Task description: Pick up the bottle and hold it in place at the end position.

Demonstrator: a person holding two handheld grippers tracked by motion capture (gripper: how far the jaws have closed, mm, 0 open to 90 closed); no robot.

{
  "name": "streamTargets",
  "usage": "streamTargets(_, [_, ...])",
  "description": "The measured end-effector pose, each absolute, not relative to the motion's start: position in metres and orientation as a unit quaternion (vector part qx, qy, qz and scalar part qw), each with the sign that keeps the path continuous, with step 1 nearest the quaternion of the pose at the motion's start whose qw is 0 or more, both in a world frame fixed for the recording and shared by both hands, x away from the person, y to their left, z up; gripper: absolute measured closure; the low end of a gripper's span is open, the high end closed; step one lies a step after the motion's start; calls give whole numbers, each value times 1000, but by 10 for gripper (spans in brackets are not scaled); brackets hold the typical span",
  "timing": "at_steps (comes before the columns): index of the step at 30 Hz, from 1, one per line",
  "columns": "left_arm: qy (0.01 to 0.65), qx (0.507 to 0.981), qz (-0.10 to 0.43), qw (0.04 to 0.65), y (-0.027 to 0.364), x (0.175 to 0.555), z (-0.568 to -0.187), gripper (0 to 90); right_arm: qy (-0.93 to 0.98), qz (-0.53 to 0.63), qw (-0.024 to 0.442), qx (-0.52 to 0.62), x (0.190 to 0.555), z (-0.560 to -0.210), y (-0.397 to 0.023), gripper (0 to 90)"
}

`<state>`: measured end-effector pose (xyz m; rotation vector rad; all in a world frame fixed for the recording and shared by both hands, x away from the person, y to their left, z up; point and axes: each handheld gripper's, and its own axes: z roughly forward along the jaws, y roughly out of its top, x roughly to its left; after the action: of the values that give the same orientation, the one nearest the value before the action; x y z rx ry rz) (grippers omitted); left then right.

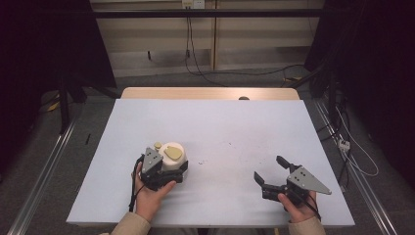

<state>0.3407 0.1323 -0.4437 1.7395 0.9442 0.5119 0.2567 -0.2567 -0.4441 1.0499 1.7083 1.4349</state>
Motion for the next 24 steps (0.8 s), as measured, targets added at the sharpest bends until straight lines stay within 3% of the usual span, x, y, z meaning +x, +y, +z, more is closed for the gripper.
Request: streamTargets(24, [399,712,213,538,136,344,-439,61,653,551,331,402,258,-445,-256,62])
